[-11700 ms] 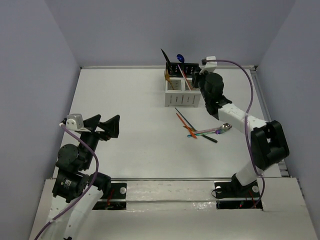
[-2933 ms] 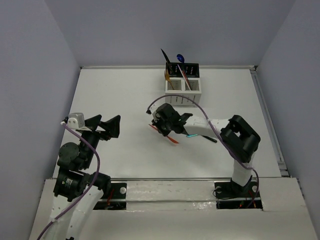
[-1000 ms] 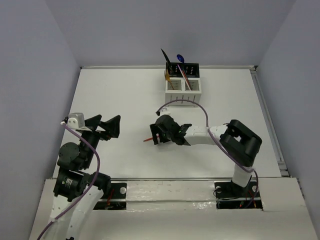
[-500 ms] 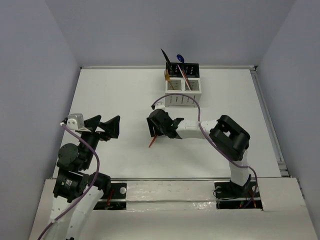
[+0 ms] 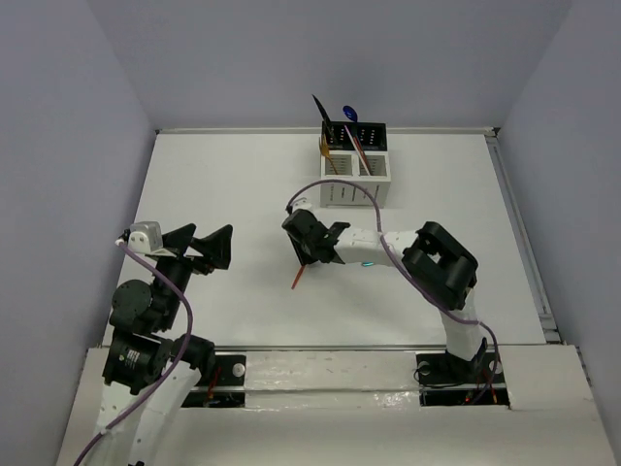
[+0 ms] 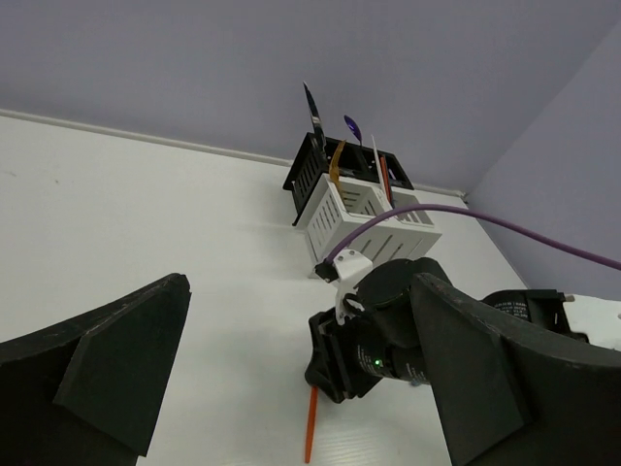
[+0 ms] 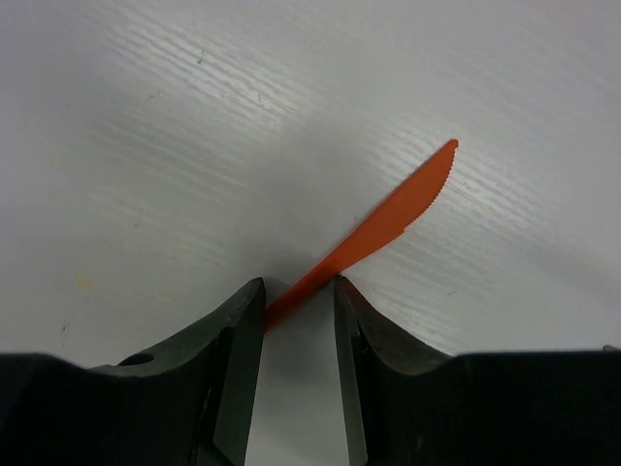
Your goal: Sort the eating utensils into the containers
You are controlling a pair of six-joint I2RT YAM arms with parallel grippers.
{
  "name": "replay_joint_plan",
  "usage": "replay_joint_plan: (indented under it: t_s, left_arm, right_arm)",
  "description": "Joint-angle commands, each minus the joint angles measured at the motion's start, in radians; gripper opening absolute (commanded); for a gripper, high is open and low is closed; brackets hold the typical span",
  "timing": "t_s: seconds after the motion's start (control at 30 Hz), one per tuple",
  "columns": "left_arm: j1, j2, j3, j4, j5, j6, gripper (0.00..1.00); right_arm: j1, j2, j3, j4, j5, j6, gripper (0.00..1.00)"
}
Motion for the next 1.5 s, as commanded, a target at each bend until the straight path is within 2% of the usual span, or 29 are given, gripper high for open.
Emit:
replay_joint_plan:
  t_s: [0.0,0.07,0.17,0.37,0.5,0.73,0.8,1.0,1.23,1.37,1.47]
  left_arm:
    - [0.003,-0.009,-0.009,0.036,0.007,-0.002,0.99]
    - [0.003,-0.008,-0.009,0.036,0.005,-0.002,0.99]
    - [0.003,-0.008,-0.007,0.035,0.005,-0.002,0.99]
    - [0.003,-0.009,-0.009,0.036,0.005,-0.002,0.99]
    - [0.003,-0.011,-0.009,0.033,0.005,-0.002,0.99]
    - [0.003,-0.008,-0.010,0.036,0.007,-0.002,0.99]
    - [0.003,-0.008,-0.010,0.036,0.008,-0.002,0.99]
    - [0.003,-0.006,-0.010,0.039,0.009,-0.002,0.99]
    - [0.003,-0.003,-0.010,0.039,0.012,-0.002,0.99]
    - [0.003,-0.003,-0.010,0.041,0.012,-0.002,0.99]
    - [0.003,-0.003,-0.010,0.039,0.012,-0.002,0.99]
  right_arm:
    - [0.037,0.041,0.030,-0.161,-0.042,-0.049,0.49]
    - [0.046,0.036,0.035,-0.173,-0.061,-0.050,0.55]
    - [0.059,0.032,0.038,-0.188,-0.058,-0.046,0.54]
    - [0.059,0.027,0.004,-0.176,-0.075,-0.032,0.42]
    - [0.059,0.029,-0.008,-0.167,-0.047,-0.041,0.30]
    - [0.059,-0.005,-0.045,-0.178,-0.006,-0.083,0.22]
    - [0.048,-0.020,-0.060,-0.164,-0.012,-0.095,0.22]
    - [0.027,-0.010,-0.031,-0.172,-0.087,-0.136,0.35]
    - [0.027,0.058,0.032,-0.201,-0.119,-0.153,0.35]
    - [0.027,0.079,0.041,-0.199,-0.131,-0.149,0.28]
    - [0.027,0.090,0.050,-0.202,-0.134,-0.147,0.12]
